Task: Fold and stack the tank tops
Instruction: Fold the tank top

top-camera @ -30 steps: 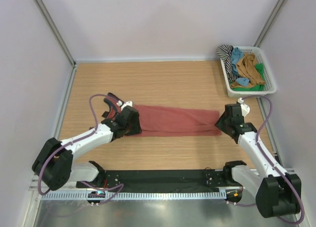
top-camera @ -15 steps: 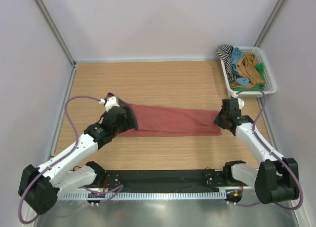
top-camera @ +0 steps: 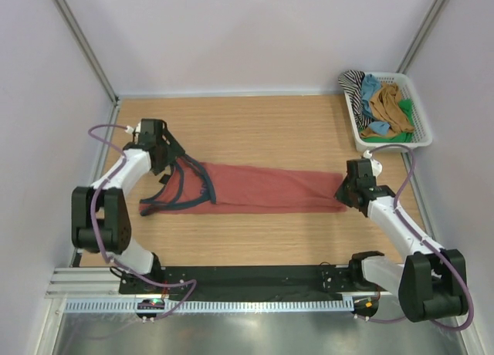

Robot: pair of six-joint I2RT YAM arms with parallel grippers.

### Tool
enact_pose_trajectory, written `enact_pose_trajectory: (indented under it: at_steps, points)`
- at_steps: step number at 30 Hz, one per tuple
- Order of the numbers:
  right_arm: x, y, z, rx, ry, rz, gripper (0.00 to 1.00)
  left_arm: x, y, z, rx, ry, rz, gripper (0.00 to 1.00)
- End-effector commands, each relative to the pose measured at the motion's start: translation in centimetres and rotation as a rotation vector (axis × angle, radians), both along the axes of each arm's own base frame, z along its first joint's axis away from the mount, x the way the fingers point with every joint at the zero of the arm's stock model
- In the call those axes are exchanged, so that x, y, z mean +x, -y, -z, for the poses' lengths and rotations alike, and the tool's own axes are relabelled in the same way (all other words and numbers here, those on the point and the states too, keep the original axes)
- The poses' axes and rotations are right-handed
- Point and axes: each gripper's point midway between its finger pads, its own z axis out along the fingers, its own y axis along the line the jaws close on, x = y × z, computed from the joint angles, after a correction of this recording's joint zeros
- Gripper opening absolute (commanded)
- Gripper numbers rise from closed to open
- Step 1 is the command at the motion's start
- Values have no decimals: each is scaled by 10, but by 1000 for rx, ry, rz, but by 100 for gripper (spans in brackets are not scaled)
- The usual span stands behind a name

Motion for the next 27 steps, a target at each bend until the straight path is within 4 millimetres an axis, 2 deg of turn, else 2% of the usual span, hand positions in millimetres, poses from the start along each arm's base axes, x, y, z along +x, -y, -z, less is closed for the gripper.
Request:
enact_pose_trajectory:
  at_steps: [1,2,3,4,5,6,8,9,12,15,17,20,24,25,27]
  points:
    - [25,-1,-22,-19,69,-26,20,46,-7,-19,-21,55,19,78]
    - [26,-1,-22,-25,61,-35,21,51,-12,-18,-7,44,19,78]
    - [30,-2,-25,-24,65,-40,22,51,-16,2,3,-31,15,77]
    - [31,-3,-22,-30,52,-47,24,65,-18,-8,9,-14,13,76]
    - [33,-3,-22,-30,50,-49,26,69,-20,-3,10,-30,10,75]
    - [37,-3,-26,-33,57,-49,28,71,-20,10,10,-71,8,74]
    - [41,-3,-25,-42,50,-60,34,86,-19,7,5,-61,8,72]
    - [47,-2,-31,-49,60,-60,34,95,-19,10,3,-61,9,70]
    - [54,0,-31,-69,38,-59,35,110,-17,16,-4,-75,14,67]
    - [59,2,-29,-85,24,-50,34,115,-17,27,-3,-110,18,58]
    - [61,3,-29,-83,26,-44,35,113,-20,33,12,-135,6,53]
    - [63,1,-26,-76,25,-42,35,105,-25,44,38,-166,-1,52]
    - [64,2,-19,-81,7,-40,40,91,-30,59,61,-238,3,46]
    - [65,2,-18,-81,9,-40,40,89,-32,61,70,-248,2,42]
    - [64,2,-15,-82,1,-43,41,83,-33,66,70,-258,9,29]
